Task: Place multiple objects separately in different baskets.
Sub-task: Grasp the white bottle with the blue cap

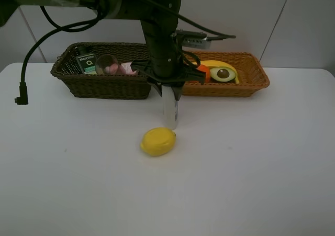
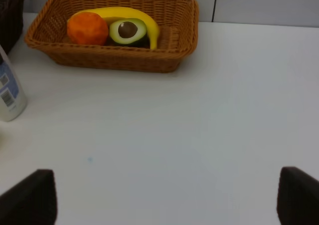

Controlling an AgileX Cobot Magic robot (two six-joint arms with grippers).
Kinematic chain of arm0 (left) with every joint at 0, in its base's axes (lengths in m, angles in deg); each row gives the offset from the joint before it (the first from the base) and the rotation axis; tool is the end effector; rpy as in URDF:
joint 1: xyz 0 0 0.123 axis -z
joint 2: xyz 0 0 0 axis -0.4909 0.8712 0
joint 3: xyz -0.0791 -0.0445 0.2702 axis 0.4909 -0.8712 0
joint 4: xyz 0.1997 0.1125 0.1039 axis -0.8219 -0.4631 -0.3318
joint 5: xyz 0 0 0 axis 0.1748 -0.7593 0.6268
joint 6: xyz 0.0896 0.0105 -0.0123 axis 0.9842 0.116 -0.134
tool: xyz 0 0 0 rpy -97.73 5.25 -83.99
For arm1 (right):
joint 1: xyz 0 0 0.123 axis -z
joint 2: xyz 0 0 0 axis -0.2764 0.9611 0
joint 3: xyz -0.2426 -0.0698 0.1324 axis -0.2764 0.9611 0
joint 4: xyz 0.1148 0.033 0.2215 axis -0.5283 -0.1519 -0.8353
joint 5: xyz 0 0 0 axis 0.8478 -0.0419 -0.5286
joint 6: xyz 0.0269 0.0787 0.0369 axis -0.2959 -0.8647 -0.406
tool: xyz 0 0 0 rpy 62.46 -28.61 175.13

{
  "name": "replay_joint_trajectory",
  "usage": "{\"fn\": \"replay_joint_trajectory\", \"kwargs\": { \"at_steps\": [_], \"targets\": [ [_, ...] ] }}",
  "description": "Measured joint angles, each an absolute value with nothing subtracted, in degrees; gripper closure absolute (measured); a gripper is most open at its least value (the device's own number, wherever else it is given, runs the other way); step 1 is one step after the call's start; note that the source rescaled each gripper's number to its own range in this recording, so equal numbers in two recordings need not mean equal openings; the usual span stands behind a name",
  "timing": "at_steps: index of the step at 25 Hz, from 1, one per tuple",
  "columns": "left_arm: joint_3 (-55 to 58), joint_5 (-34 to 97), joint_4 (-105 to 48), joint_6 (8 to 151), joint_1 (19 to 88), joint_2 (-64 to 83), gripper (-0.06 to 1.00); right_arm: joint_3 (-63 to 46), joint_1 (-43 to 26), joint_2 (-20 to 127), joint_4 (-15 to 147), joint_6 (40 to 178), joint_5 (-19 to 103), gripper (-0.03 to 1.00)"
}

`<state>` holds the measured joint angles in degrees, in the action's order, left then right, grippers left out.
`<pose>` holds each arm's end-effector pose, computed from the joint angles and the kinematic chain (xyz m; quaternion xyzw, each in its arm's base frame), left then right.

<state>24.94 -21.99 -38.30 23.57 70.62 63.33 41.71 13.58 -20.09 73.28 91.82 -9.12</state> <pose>0.3481 -0.3108 0.1762 0.1540 0.9803 -0.0856 0.0893 -0.0077 0.0007 0.2836 -0.0594 0.8426 -0.0077 0.5353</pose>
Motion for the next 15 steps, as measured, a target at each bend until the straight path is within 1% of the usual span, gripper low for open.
{"fn": "replay_joint_trajectory", "kwargs": {
  "at_steps": [15],
  "targets": [
    [24.94,-25.47,-38.20,23.61,70.62,60.80,0.43,41.71,13.58,-20.09,73.28,91.82,-9.12,0.07]
  ]
}}
